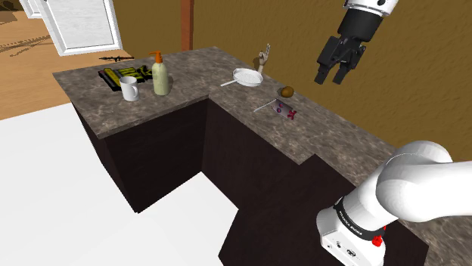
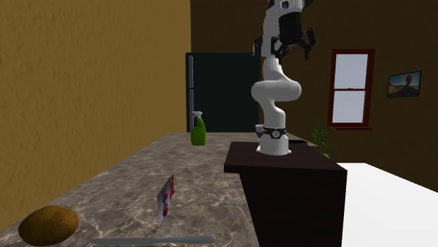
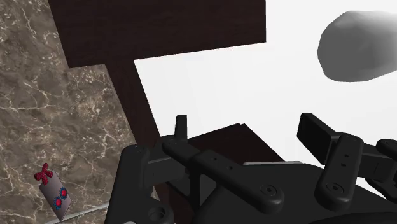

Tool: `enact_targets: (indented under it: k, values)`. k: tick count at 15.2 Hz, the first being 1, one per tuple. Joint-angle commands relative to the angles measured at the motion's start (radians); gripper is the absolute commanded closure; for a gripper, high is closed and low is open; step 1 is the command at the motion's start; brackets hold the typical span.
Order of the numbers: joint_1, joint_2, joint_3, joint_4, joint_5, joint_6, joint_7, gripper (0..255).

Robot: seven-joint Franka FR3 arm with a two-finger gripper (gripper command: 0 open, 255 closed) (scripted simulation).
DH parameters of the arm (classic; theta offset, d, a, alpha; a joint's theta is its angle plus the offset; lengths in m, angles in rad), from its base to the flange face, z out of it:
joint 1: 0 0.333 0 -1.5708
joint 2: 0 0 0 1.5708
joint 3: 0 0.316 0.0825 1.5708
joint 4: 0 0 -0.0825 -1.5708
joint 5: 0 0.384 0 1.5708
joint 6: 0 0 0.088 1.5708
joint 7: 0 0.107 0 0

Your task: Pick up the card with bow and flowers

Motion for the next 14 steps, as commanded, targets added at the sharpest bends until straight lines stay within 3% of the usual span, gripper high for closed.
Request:
enact_targets:
  k: [1, 14]
  values:
    - [0.0, 0.0, 0.0, 0.0, 0.0, 0.0, 0.0, 0]
    - [-0.041, 0.264, -0.203, -0.076, -0.143, 0.345, -0.293, 0]
